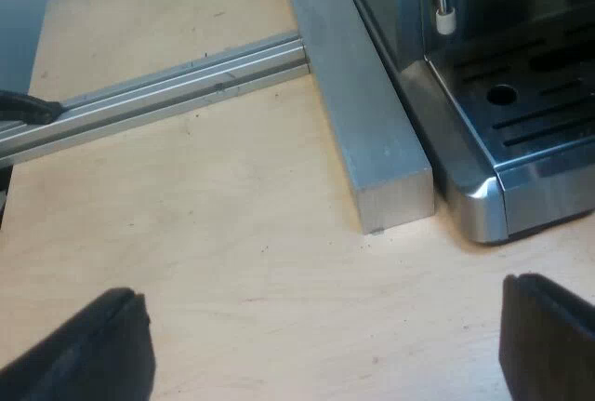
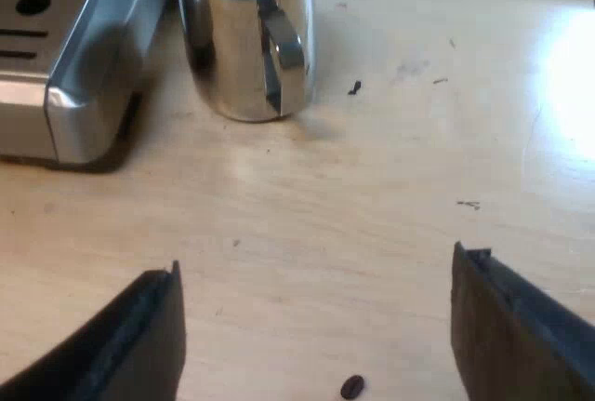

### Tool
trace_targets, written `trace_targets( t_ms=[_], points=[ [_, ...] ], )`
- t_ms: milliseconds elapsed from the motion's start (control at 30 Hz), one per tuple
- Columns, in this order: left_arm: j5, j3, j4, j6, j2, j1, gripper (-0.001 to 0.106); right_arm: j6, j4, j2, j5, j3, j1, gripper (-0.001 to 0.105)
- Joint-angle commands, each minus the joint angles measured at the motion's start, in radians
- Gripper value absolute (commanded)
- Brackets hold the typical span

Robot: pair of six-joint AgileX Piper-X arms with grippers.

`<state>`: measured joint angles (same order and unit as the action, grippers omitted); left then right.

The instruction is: Put the handle in the coffee machine

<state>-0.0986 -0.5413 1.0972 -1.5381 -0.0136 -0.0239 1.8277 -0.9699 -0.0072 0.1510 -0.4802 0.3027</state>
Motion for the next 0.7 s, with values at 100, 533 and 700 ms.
trace_targets(
  t_ms=[100, 533, 700],
  points=[
    [0.003, -0.003, -0.009, -0.012, -0.138, -0.003, 0.077, 0.018, 0.022, -0.045, 0.018, -0.007, 0.000, 0.063],
    [0.003, -0.003, -0.009, -0.012, -0.138, -0.003, 0.077, 0.018, 0.022, -0.040, 0.032, -0.007, -0.080, 0.063],
    [0.003, -0.003, -0.009, -0.012, -0.138, -0.003, 0.077, 0.018, 0.022, -0.040, 0.032, -0.007, -0.256, 0.063]
  ],
)
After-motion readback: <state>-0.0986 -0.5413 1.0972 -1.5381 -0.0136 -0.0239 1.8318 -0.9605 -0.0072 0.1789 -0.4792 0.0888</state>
